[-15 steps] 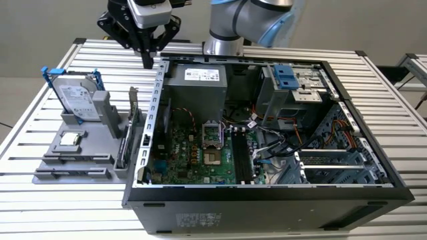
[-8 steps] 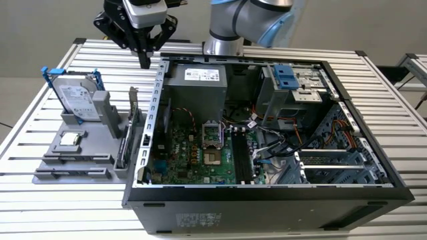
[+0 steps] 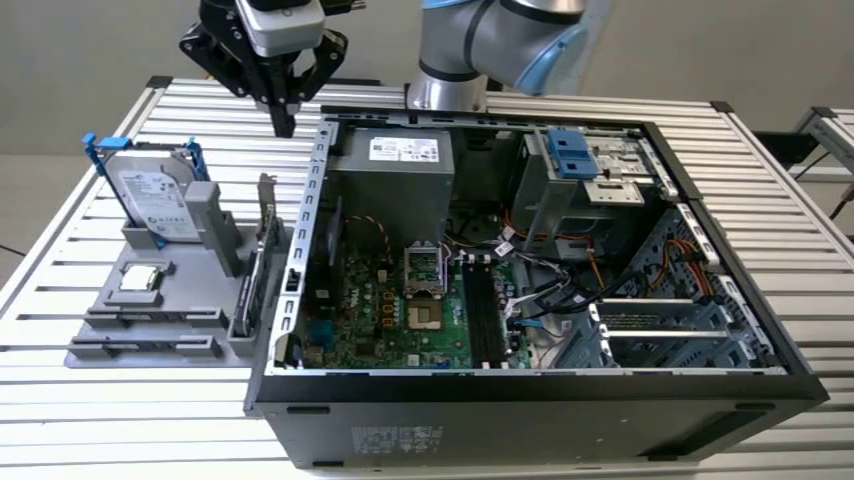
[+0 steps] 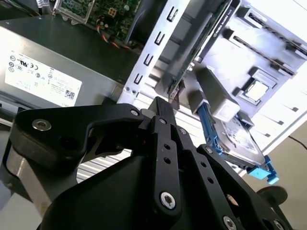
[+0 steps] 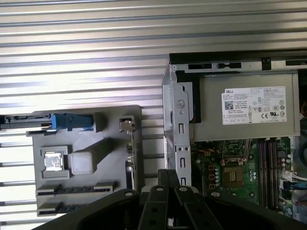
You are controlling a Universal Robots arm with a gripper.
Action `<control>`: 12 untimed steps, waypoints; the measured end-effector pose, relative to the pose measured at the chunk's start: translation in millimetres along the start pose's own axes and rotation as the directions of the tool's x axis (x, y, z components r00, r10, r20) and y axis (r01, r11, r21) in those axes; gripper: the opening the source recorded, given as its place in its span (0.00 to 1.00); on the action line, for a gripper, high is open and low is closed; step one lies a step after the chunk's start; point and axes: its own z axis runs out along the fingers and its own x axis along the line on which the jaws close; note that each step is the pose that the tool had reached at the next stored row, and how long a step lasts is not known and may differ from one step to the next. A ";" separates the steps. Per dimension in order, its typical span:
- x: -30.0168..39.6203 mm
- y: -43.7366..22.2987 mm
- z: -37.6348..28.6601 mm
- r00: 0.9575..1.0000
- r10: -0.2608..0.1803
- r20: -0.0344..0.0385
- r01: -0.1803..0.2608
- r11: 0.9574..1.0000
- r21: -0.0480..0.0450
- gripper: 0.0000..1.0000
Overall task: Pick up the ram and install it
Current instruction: 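Reach for the ram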
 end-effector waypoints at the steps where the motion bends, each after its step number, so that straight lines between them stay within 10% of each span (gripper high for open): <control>1: 0.6 0.0 0.0 1.000 0.000 0.000 0.000 1.000 0.000 0.00; 12: 8.3 -0.6 -0.2 1.000 0.000 0.000 0.000 1.000 0.000 0.00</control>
